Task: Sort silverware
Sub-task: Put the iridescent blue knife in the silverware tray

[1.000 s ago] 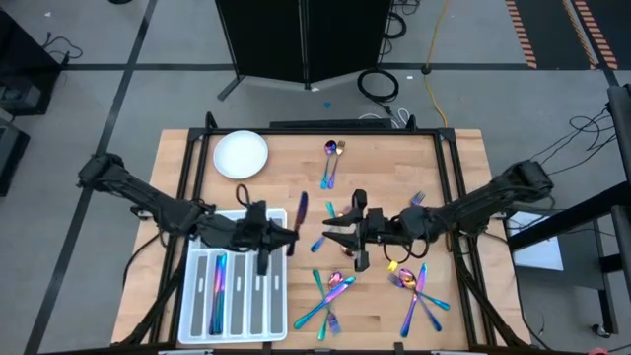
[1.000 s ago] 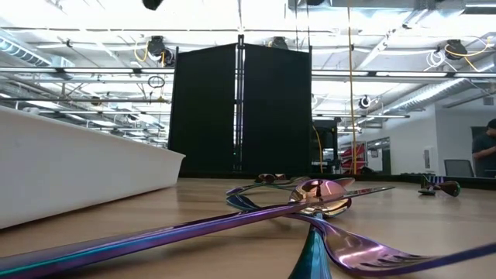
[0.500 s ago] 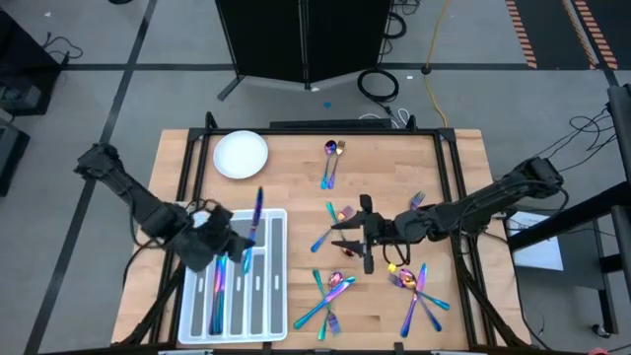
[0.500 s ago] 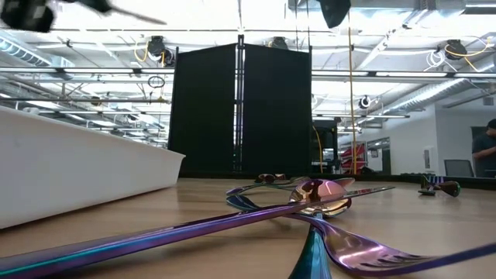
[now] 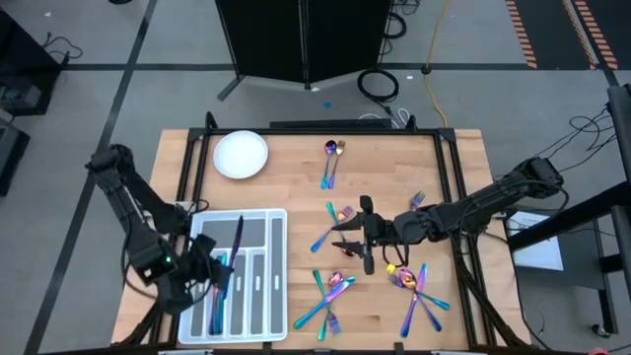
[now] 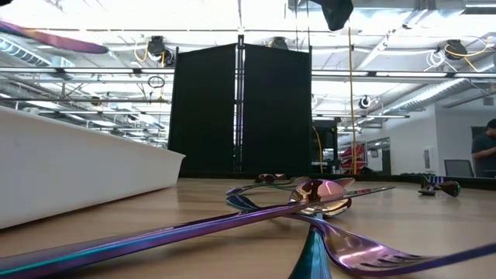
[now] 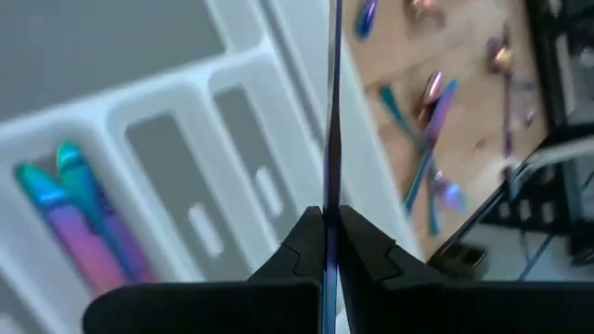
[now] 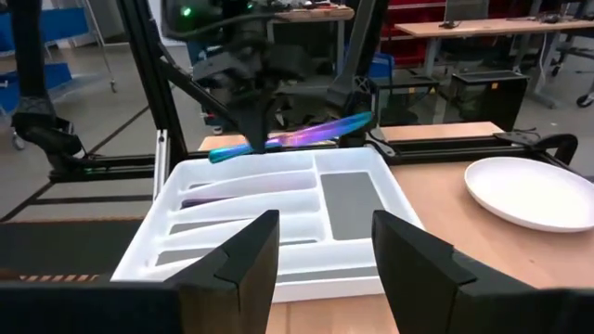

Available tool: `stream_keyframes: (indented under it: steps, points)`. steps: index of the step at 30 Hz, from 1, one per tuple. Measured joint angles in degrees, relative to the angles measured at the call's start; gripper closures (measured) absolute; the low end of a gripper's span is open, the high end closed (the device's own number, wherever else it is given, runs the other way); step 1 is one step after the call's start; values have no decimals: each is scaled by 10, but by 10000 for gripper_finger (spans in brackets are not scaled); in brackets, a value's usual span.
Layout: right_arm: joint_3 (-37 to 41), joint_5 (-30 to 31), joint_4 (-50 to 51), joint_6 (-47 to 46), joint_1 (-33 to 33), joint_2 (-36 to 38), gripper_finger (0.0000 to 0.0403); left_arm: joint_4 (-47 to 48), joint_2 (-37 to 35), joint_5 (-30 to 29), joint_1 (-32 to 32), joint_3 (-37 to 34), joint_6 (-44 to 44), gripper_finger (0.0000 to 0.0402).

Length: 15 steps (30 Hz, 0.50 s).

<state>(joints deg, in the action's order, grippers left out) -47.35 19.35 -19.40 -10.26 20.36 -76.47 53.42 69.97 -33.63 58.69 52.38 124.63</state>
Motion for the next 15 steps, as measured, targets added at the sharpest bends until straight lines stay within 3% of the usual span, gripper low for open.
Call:
stream_keyframes:
  steps: [9,15]
  points:
    - [0,0,-9,-13,0,0,241,-28,84,91,24,0,12,392]
    - [0,0,-21,-12,0,0,241,-68,103,139,33,0,25,392]
